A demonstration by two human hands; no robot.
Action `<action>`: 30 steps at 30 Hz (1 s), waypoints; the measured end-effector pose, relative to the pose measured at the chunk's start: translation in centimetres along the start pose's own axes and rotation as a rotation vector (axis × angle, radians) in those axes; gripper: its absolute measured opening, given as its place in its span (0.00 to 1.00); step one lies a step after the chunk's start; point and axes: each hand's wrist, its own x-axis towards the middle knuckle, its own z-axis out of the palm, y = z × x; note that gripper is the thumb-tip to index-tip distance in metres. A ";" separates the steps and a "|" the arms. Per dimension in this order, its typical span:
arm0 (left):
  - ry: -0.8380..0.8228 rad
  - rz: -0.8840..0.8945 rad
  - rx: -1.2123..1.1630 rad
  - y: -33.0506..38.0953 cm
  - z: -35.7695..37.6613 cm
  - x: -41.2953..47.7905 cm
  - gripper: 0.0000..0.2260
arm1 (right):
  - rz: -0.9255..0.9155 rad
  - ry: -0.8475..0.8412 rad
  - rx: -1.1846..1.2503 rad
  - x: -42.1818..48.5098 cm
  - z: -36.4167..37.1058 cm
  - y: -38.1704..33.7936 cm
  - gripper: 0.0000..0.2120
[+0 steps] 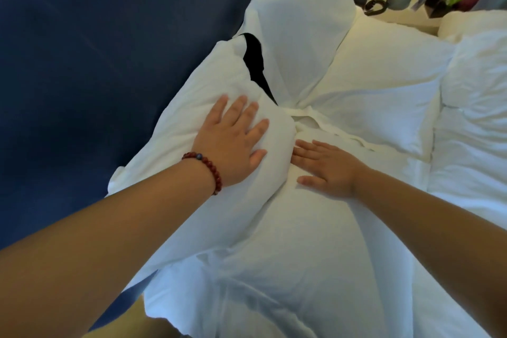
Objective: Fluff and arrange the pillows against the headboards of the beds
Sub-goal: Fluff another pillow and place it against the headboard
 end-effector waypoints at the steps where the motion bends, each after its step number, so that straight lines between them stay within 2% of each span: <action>1: -0.007 0.004 -0.009 -0.1 -0.1 0.1 0.31 | 0.014 0.021 0.022 -0.8 0.0 1.0 0.36; 4: -0.030 0.038 -0.044 -0.4 -1.0 1.6 0.33 | 0.146 0.130 0.188 -2.4 0.3 3.2 0.32; 9: -0.123 0.106 -0.084 -0.8 -2.2 9.5 0.26 | 0.425 0.262 0.532 0.0 1.3 4.8 0.24; 14: -0.340 0.154 -0.210 -3.3 -2.5 17.4 0.18 | 0.538 0.422 0.839 3.6 0.9 6.2 0.23; 16: -0.409 0.147 -0.242 -4.8 -1.9 19.4 0.17 | 0.580 0.446 0.940 5.4 0.8 7.3 0.21; 18: -0.439 0.145 -0.214 -5.8 -0.8 21.0 0.19 | 0.659 0.380 0.973 7.0 1.1 8.6 0.20; 21: -0.569 0.109 -0.221 -6.4 1.5 22.7 0.25 | 0.776 0.143 0.939 8.3 2.0 10.3 0.21; 23: -0.650 0.058 -0.282 -6.5 2.8 23.5 0.30 | 0.793 0.024 0.894 8.7 2.7 11.1 0.22; 27: -0.682 0.000 -0.361 -6.2 4.6 24.4 0.32 | 0.856 -0.056 0.946 9.3 3.8 11.8 0.33; 30: -0.732 -0.023 -0.477 -5.9 5.4 25.2 0.29 | 0.849 -0.071 0.987 9.3 4.3 12.2 0.31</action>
